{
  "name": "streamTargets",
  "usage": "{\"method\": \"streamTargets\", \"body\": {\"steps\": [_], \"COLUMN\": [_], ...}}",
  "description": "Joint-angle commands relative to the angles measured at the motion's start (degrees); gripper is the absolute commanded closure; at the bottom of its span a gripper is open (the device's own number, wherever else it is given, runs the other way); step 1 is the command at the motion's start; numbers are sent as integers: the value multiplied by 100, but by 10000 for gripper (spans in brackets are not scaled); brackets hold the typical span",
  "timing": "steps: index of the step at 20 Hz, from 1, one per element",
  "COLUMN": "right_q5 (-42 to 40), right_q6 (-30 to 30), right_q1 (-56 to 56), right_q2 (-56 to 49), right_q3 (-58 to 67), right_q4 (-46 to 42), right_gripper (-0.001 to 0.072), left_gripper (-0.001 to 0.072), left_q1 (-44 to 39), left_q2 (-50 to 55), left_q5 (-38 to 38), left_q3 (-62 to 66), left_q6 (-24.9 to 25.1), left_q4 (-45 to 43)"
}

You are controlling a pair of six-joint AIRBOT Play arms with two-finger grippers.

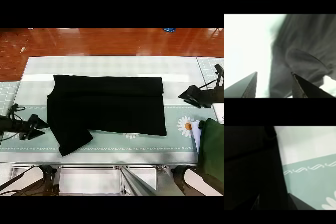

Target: Fold the shirts.

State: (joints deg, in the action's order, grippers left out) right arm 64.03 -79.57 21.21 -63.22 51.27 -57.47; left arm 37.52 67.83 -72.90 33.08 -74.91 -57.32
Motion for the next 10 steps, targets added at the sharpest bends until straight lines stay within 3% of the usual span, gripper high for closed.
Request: {"method": "streamTargets", "body": {"steps": [1, 6, 7, 8, 9, 10], "right_q5": [-219, -192, -122, -11, 76, 256], "right_q6": [192, 190, 208, 264, 267, 98], "right_q1": [11, 57, 153, 361, 645, 975], "right_q2": [448, 459, 466, 479, 525, 555], "right_q3": [-468, -442, -380, -291, -258, -271], "right_q4": [514, 855, 911, 833, 555, 26], "right_gripper": [296, 296, 296, 297, 297, 297], "left_gripper": [201, 205, 277, 575, 681, 684], "left_q1": [-17, -1252, -1445, -1554, -1574, -1567], "left_q2": [-133, 201, 306, 385, 389, 374], "left_q5": [387, 1051, 1058, 988, 892, 715], "left_q3": [-645, -673, -627, -533, -433, -286], "left_q6": [378, 20, -17, -9, 22, 92], "left_q4": [684, 680, 678, 673, 678, 673]}}
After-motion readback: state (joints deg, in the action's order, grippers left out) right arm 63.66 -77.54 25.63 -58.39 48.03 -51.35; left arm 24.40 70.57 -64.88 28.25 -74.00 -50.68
